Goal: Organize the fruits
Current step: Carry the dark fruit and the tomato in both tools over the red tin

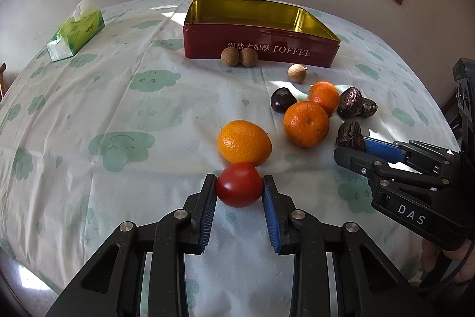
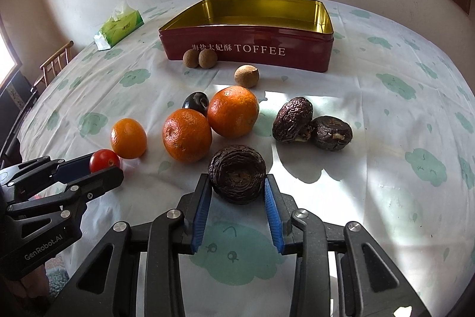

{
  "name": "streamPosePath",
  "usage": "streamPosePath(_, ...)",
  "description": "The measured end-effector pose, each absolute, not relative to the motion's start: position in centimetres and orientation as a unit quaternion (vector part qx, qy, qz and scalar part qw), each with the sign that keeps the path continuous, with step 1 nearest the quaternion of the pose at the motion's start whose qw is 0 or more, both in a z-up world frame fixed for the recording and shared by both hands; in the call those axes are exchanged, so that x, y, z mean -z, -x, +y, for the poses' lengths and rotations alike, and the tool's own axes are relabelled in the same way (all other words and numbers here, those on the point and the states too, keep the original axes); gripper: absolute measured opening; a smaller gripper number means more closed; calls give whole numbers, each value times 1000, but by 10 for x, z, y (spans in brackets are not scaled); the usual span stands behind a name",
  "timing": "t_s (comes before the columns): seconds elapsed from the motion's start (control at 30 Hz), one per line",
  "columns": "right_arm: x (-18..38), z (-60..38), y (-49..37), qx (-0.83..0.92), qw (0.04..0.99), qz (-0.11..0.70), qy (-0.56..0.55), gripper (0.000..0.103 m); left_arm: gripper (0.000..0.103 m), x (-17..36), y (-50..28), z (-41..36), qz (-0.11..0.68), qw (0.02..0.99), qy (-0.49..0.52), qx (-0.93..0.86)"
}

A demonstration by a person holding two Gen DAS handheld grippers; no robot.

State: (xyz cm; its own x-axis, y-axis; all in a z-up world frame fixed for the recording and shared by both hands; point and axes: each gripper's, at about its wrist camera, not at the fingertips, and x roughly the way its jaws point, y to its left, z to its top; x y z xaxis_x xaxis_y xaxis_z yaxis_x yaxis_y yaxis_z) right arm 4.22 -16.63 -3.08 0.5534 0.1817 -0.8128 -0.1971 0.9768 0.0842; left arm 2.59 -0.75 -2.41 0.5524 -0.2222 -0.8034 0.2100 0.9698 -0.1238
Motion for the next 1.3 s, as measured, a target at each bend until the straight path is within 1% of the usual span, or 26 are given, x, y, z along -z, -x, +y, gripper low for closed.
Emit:
streamPosePath(0.87, -3, -180, -39, -86, 903, 420, 15, 33, 32, -5, -29, 10, 425, 898, 13, 113)
streamPosePath(1.3, -30, -190, -66, -74, 915, 396, 26, 33, 32, -34, -70, 23, 389, 917, 11, 92)
